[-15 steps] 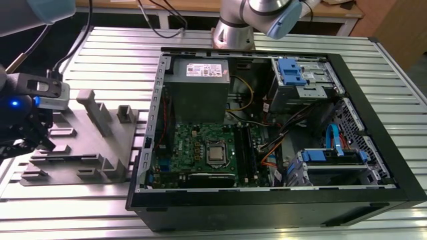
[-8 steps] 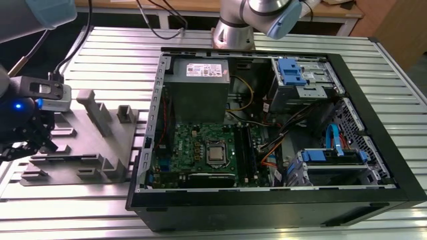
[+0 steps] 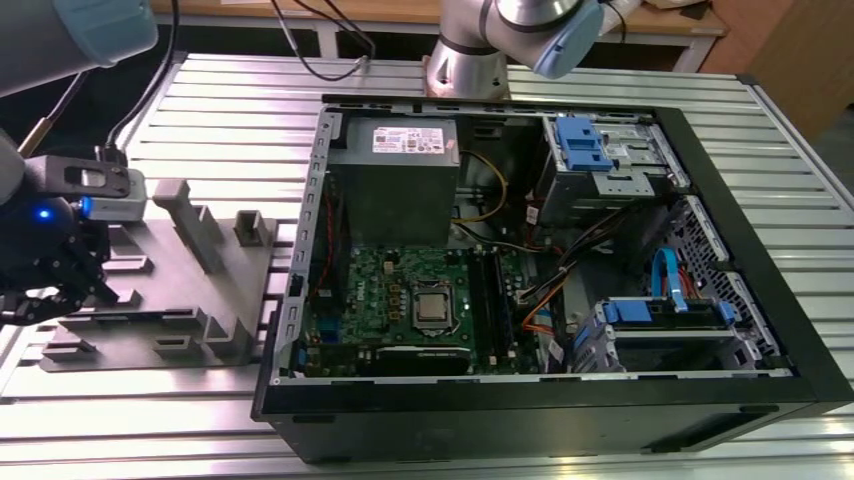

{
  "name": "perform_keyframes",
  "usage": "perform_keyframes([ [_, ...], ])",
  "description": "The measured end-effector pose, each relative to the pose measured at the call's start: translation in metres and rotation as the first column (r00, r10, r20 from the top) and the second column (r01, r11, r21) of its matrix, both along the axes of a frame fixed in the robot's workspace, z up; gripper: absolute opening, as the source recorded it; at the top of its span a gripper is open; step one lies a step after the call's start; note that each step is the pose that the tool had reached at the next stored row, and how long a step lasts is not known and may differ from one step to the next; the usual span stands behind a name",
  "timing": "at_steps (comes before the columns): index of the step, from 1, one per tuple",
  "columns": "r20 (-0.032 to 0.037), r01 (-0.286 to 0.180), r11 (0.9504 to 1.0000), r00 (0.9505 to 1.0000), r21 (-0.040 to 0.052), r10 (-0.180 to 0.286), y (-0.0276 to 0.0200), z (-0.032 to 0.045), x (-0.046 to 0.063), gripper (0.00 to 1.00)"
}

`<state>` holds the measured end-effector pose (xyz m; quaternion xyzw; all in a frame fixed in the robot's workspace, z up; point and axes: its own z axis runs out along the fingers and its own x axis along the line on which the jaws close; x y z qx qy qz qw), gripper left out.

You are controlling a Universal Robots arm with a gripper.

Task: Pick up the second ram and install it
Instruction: 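Pick up the second ram and move it above second insertion slot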

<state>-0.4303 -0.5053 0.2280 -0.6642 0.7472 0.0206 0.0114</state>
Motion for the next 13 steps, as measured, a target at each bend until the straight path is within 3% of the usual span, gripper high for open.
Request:
perform_keyframes([
  [3,0.0106,-0.015,0.9999,0.9998,0.0006,0.015,-0.0003,-0.0009,0.0,0.07],
  [5,0.0141,-0.022,0.9998,0.9997,0.0011,0.021,-0.0005,-0.0014,0.0,0.07],
  [13,0.0147,-0.032,0.9995,0.9994,0.001,0.032,-0.0007,-0.0064,-0.0001,0.07],
])
